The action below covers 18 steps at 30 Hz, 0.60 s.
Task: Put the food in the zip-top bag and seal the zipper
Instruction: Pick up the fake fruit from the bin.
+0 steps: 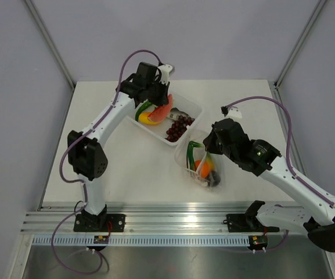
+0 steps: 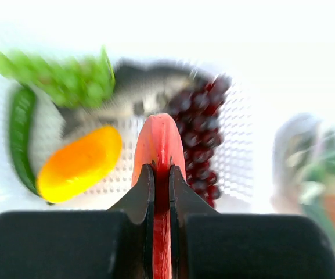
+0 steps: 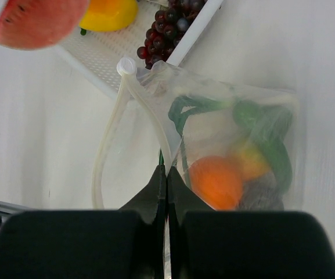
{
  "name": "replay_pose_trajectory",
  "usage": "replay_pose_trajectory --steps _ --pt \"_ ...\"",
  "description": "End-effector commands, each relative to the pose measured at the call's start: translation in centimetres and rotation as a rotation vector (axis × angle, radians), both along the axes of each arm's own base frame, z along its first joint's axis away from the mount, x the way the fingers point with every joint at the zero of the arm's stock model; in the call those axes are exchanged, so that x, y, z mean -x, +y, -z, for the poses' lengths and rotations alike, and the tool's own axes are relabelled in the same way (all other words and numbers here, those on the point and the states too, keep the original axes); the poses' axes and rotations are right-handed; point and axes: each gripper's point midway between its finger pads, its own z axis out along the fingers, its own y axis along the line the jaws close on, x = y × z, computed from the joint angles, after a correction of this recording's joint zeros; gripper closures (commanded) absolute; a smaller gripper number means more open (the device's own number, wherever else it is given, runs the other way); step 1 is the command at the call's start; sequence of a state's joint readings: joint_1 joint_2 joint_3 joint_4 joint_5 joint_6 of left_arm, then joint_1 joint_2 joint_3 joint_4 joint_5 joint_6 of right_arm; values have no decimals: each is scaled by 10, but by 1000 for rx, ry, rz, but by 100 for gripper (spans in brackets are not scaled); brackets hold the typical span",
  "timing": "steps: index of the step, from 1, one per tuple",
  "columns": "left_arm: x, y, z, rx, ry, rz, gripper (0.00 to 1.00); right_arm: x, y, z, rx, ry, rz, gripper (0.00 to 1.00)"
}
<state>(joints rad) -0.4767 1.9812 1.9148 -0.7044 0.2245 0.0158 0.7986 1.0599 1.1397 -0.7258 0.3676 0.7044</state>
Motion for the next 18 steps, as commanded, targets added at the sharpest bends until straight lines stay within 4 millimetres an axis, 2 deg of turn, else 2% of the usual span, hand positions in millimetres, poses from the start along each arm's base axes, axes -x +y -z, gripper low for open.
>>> replay_pose_trajectory --steps 1,2,3,4,5,6,8,9,10,11,12,13,14,15,16,18 --pt "3 -3 -83 142 -186 -12 100 -3 11 -18 -57 -39 -16 100" --pt "8 -4 -91 168 -197 -2 100 -3 11 -18 -57 -39 -16 100" --pt "14 -3 -117 212 -252 1 100 -4 11 -19 -60 -41 -14 100" --pt "20 -2 -118 235 -243 -7 100 -3 11 -19 -61 -42 -14 100" --pt "24 -2 -127 262 -256 -14 100 -3 11 -20 -64 -42 -14 100" --pt "34 2 -154 313 -304 -23 100 -3 11 -21 -66 -44 -16 100" --pt "45 8 -163 392 -281 -106 100 -4 11 -21 -69 -44 -9 100" --pt "59 15 -184 449 -299 -134 100 -4 11 -21 -69 -44 -7 100" --pt "69 17 -193 535 -255 -194 100 -4 10 -20 -68 -43 -2 100" --pt "73 22 -171 542 -202 -256 100 -5 10 -20 -72 -43 2 100" --pt "80 18 -177 599 -200 -263 100 -6 11 -20 -75 -45 3 100" --pt "94 23 -187 672 -182 -314 100 -6 12 -19 -78 -44 3 100" --pt "103 14 -171 688 -146 -315 100 -6 13 -19 -81 -43 1 100" --pt "111 11 -166 707 -124 -330 100 -7 15 -19 -85 -43 -5 100" --pt "120 9 -169 756 -98 -353 100 -8 17 -17 -82 -38 -6 100" --pt "137 -8 -153 763 -25 -341 100 -9 21 -18 -87 -35 -19 100"
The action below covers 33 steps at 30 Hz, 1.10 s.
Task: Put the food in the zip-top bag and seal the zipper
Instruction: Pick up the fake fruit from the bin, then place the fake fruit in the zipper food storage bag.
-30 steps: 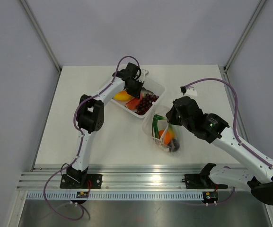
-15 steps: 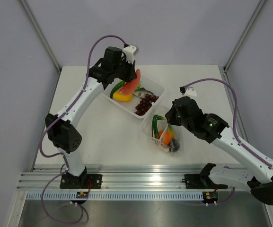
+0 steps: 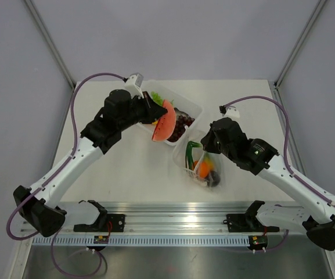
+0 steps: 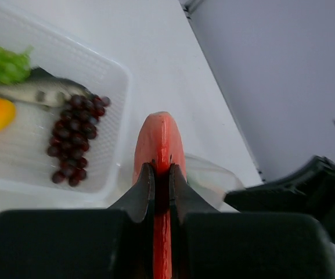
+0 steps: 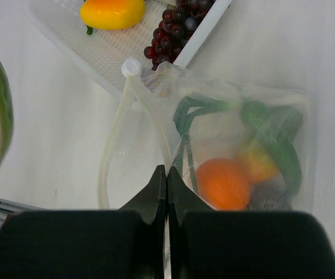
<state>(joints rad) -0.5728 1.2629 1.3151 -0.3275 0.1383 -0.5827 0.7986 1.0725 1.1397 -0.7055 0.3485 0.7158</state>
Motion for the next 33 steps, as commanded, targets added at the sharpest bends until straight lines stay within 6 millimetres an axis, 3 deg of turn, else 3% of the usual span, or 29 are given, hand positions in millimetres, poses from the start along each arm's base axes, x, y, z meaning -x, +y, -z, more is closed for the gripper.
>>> replay_pose_trajectory --steps 1,6,7,13,25,33 --pt "13 -23 -11 206 91 -61 100 -8 16 -17 -66 -38 -11 100" --pt "36 -40 12 249 199 -98 100 -8 20 -19 -77 -40 -23 100" --pt "37 -42 26 250 231 -116 100 -8 20 -19 -79 -38 -25 100" --pt "31 -60 51 270 297 -128 100 -7 21 -19 -86 -35 -26 100" --pt "43 -98 83 233 413 -49 100 -3 16 -21 -94 -39 -18 100" --pt "28 -123 93 204 398 -40 100 -2 21 -23 -113 -38 -37 100"
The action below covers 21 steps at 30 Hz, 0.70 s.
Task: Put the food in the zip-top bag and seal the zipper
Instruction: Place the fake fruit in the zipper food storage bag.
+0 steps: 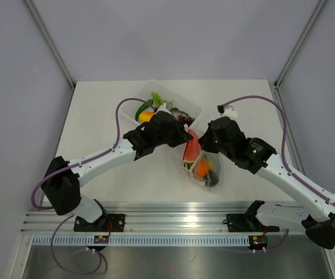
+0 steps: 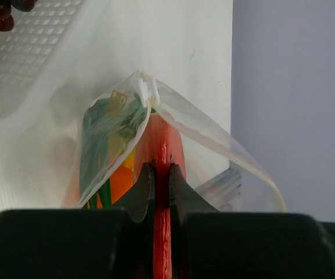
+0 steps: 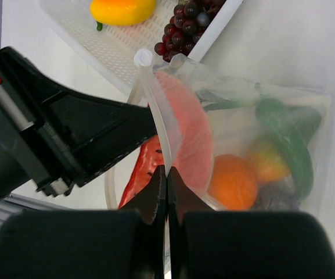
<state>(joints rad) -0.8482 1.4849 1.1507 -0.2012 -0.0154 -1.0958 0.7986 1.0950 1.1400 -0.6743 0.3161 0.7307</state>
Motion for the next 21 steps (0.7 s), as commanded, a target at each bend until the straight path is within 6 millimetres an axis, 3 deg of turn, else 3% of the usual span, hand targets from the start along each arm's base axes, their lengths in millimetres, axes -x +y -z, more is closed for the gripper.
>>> replay_pose_trajectory --steps 1,9,14,15,17,19,21 --pt "-14 -24 -33 76 -88 16 100 1 11 -26 -86 -53 -21 100" --pt "-7 -46 0 32 -75 63 100 3 12 -25 -90 -52 -27 100" --pt "0 -60 11 11 -88 121 99 2 13 -26 -92 -56 -27 100" --pt "4 -66 6 14 -98 174 70 2 13 -26 -91 -56 -30 100" --pt "6 -69 10 -14 -102 217 41 2 13 -26 -91 -58 -27 100" --pt "10 -71 4 -11 -111 251 29 3 11 -27 -87 -61 -26 100" --pt "13 -68 -2 -17 -138 272 25 4 9 -27 -88 -63 -23 100"
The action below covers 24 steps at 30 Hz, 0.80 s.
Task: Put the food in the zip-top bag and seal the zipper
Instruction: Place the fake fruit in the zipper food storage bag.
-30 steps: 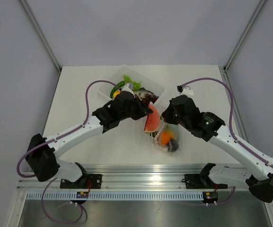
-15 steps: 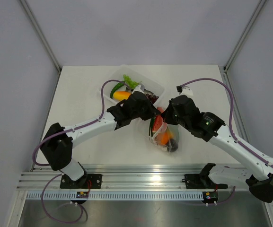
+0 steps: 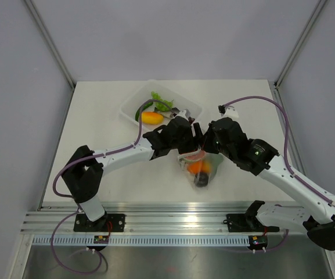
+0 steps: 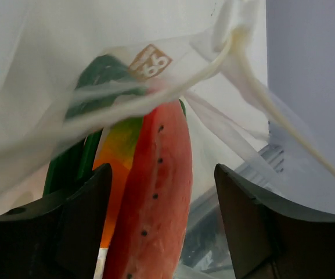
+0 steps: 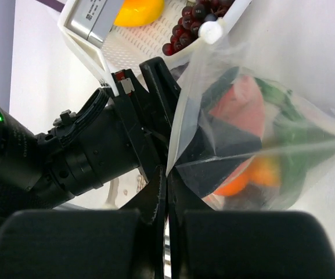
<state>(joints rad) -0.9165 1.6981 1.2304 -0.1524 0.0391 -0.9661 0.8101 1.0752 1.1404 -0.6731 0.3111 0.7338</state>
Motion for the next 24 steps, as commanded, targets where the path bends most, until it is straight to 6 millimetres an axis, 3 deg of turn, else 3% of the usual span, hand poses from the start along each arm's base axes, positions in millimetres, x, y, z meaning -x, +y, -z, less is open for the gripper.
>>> replay_pose_trajectory --steps 1,9,14,17,24 --pt "4 -16 -56 92 -119 101 24 -1 7 -21 -68 -52 -6 100" --pt "23 15 -91 49 -238 172 28 0 4 -20 -63 -52 -2 100" --pt "32 38 -96 -23 -276 197 37 0 1 -18 -50 -53 5 100" --pt "36 46 -99 -42 -283 204 48 1 -1 -17 -46 -52 7 100" --pt "41 44 -87 -44 -261 232 88 3 0 -17 -51 -45 4 100"
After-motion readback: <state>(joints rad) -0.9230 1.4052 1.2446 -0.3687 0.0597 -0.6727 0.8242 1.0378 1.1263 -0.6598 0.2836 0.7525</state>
